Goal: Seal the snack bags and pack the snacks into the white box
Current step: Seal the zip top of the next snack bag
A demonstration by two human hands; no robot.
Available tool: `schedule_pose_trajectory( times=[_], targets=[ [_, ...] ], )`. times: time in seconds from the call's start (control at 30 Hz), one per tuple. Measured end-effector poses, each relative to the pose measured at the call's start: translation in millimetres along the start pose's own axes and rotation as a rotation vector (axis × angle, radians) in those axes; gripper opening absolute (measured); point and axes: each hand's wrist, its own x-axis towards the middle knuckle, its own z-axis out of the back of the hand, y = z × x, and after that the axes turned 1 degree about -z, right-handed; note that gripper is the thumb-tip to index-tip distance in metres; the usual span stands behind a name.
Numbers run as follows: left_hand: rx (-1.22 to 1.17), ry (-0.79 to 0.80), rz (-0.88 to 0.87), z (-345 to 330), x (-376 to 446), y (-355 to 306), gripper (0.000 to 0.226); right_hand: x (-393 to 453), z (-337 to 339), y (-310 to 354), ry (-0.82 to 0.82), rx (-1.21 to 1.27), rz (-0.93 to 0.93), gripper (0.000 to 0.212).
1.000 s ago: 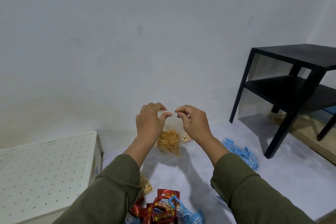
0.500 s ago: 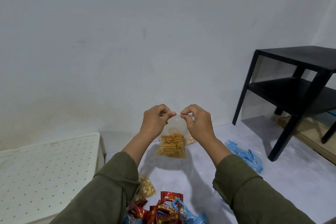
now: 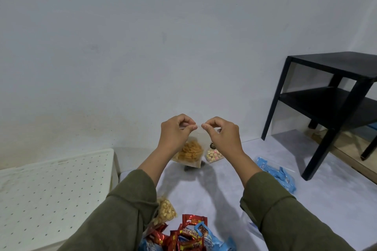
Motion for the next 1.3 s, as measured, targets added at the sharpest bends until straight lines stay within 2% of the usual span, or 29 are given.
schedule_pose_trajectory(
  times=[0.07,0.2,0.37,0.7,0.9,1.3],
  targets=[
    [-0.002,0.004,0.002,1,-1,1,0.009,0,0,-1,-0.009,0.011,-0.007,0.002],
    [0.004,0.031,0.01,3,-4,0,0.009,-1,0,1,0.013,-0.008,-0.001,0.012],
    [-0.006,0.026,0.01,7,-4,1,0.009,-2,2,6,0.06,-0.065,0.113,0.017],
    [-0.057,0.001,0.035,12,-6,1,0.015,-3,-3,12,0.101,-0.159,0.249,0.01],
    [-0.067,0.032,0.002,17,-9,2,0.02,-4,-7,9,0.088,-0.186,0.255,0.021],
    [-0.086,0.063,-0.1,27,-15,7,0.028,-19,-18,22,0.023,-0.111,0.13,0.025]
  ],
)
